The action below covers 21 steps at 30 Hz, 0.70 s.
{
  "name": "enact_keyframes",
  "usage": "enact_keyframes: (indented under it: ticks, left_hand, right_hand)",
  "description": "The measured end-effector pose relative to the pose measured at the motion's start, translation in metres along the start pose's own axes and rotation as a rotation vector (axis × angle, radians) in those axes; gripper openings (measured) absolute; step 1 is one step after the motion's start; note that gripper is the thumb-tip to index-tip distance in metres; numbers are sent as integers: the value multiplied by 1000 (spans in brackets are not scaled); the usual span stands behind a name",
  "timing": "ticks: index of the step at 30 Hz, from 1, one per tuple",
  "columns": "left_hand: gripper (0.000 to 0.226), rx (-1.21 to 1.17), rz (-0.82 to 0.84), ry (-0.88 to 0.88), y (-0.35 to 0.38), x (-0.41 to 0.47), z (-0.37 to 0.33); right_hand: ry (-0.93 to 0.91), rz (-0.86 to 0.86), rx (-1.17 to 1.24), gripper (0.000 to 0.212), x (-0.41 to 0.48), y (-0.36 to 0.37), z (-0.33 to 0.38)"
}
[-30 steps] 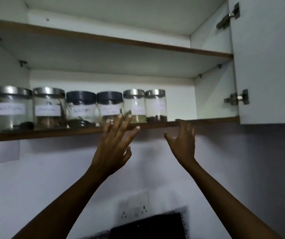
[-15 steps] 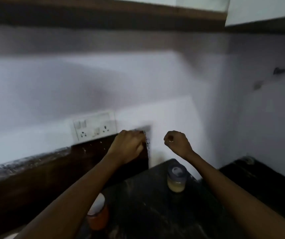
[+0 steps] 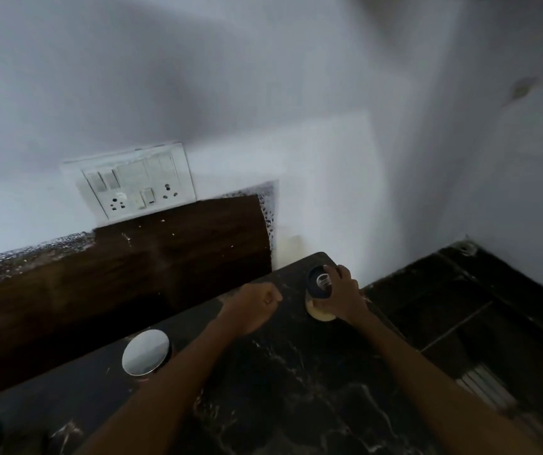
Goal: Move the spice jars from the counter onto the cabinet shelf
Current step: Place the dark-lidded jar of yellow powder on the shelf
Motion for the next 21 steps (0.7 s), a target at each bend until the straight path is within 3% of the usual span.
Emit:
enact_keyframes:
  ticks: [6,11,18,21]
  left_hand:
    - [22,-99,69,-21,20,-8,14]
    - [35,-207,4,-23,14,-28,18]
    - [75,-613,-123,73,3,-98,6]
    - [85,-832,-156,175,7,-139,-5]
  right_hand:
    - [-41,-94,72,62,-6,-1,-4]
    - [-86,-103,246,56,-24,-6,16]
    - [-384,-66,553,14,-106,-48,112]
    - [-470,-39,610,11,-144,-61,153]
Point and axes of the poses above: each hand's wrist, its own x-axis towards the middle knuckle, its own y-axis out of the palm, z = x × y, the point moved 7 cm from there along x, towards the middle knuckle, and after that the axes turned 12 degrees about z, right-handed, at the moved point
